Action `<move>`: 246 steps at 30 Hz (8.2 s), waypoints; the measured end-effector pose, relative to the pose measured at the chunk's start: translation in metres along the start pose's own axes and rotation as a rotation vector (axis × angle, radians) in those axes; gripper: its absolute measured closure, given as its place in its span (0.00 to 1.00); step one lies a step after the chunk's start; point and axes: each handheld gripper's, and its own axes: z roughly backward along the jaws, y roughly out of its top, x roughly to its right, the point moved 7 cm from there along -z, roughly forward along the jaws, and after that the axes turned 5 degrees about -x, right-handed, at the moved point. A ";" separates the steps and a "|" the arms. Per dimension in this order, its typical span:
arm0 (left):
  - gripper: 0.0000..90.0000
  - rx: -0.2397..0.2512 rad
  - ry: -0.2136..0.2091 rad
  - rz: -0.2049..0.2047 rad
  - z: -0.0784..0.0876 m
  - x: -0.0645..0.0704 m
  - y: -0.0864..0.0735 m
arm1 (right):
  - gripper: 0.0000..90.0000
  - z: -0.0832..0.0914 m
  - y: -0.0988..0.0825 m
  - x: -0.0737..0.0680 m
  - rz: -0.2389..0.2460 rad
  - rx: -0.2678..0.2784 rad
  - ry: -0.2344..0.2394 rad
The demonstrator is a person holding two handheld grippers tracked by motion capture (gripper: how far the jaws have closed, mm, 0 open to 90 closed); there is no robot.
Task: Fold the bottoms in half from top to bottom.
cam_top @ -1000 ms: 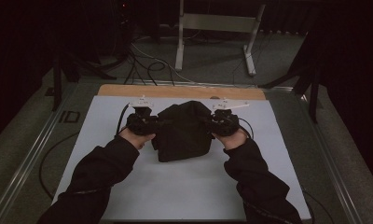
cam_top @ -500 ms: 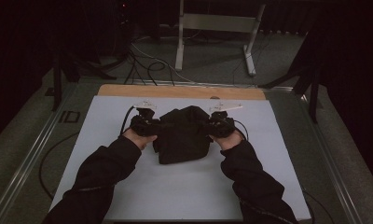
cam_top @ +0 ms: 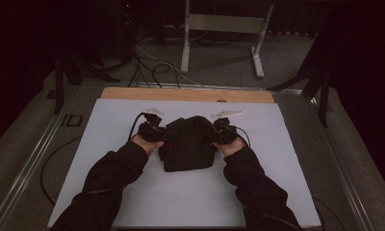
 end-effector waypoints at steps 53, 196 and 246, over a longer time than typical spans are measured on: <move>0.52 -0.106 0.149 0.041 -0.054 -0.051 -0.006 | 0.70 -0.059 -0.014 0.031 -0.024 -0.100 -0.101; 0.00 0.005 -0.176 -0.344 0.026 0.091 -0.090 | 0.11 0.031 -0.078 -0.072 0.252 0.014 0.213; 0.00 -0.024 -0.157 -0.313 0.082 0.061 -0.146 | 0.11 0.099 -0.146 -0.032 0.266 0.016 0.116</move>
